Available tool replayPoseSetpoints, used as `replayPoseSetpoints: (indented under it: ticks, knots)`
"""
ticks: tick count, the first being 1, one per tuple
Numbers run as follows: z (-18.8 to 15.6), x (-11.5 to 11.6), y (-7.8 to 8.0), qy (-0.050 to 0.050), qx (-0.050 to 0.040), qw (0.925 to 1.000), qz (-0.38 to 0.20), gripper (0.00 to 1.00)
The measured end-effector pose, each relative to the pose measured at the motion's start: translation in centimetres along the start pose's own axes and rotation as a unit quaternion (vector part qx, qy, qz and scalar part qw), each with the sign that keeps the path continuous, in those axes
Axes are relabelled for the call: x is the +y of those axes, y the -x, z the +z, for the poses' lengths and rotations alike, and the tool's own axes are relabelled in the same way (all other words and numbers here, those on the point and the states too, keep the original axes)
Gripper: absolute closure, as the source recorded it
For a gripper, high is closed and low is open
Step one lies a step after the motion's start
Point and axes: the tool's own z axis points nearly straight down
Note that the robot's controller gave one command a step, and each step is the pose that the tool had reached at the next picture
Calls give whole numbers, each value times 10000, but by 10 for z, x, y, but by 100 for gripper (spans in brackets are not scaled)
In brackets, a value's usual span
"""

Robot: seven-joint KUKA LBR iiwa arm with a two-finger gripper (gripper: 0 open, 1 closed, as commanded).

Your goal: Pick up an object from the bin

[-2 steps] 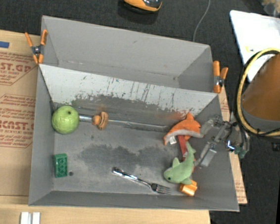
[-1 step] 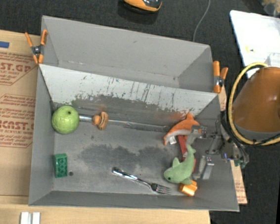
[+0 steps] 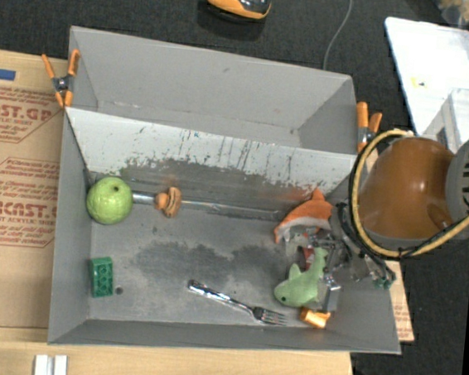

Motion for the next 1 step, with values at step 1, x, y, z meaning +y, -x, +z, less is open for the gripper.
replayPoseSetpoints:
  ticks: [1]
  knots:
    - [44, -2, -12, -4, -5, 9945, -1046, 0]
